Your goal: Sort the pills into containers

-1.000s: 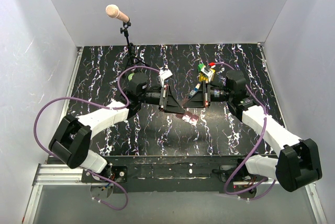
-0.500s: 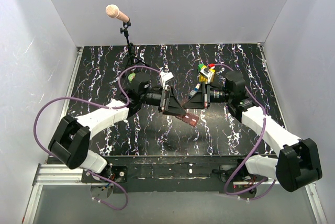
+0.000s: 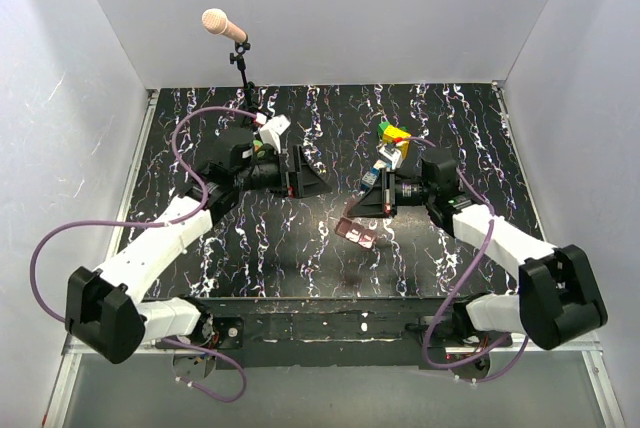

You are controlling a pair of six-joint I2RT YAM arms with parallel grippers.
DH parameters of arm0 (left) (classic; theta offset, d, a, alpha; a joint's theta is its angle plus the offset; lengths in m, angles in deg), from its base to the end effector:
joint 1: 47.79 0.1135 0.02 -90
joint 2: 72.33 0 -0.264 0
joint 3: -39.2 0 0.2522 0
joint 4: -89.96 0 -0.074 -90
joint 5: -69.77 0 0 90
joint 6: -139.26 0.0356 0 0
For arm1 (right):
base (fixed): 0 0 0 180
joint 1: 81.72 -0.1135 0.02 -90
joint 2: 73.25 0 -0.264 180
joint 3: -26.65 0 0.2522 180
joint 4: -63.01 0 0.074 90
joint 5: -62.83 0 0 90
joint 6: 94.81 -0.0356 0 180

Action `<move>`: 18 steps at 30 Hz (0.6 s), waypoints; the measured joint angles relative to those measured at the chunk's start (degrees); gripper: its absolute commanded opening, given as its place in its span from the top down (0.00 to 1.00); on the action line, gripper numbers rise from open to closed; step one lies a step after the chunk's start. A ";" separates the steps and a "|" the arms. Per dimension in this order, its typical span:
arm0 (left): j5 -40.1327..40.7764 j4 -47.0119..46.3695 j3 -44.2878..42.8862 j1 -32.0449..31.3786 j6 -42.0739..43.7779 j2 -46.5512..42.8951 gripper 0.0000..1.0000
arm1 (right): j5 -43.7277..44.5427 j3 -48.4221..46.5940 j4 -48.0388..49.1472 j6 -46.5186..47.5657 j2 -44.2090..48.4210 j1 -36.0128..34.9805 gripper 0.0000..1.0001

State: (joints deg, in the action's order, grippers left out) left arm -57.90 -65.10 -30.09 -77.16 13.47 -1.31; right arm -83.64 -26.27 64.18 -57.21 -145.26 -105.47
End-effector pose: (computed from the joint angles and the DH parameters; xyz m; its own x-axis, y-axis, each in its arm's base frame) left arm 0.2312 -0.1551 0.3097 -0.8226 -0.0682 -0.5644 0.4722 0.4710 -0.7451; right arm 0.2314 0.1343 0.2533 -0.9233 0.0719 -0.3773 -0.3556 0.2118 0.9103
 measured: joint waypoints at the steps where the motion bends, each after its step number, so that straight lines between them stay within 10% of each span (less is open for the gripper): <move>1: 1.42 1.25 -0.50 0.00 0.76 -0.83 0.02 | 0.26 0.50 0.48 0.09 -0.68 -0.02 0.99; 18: 6.95 7.04 -2.10 0.00 4.15 -7.61 0.02 | 7.87 10.93 33.57 -5.79 -24.94 0.00 0.99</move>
State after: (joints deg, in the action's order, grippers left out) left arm -50.95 -58.06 -32.18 -77.16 17.62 -8.92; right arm -75.77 -15.34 97.76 -63.01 -170.20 -105.47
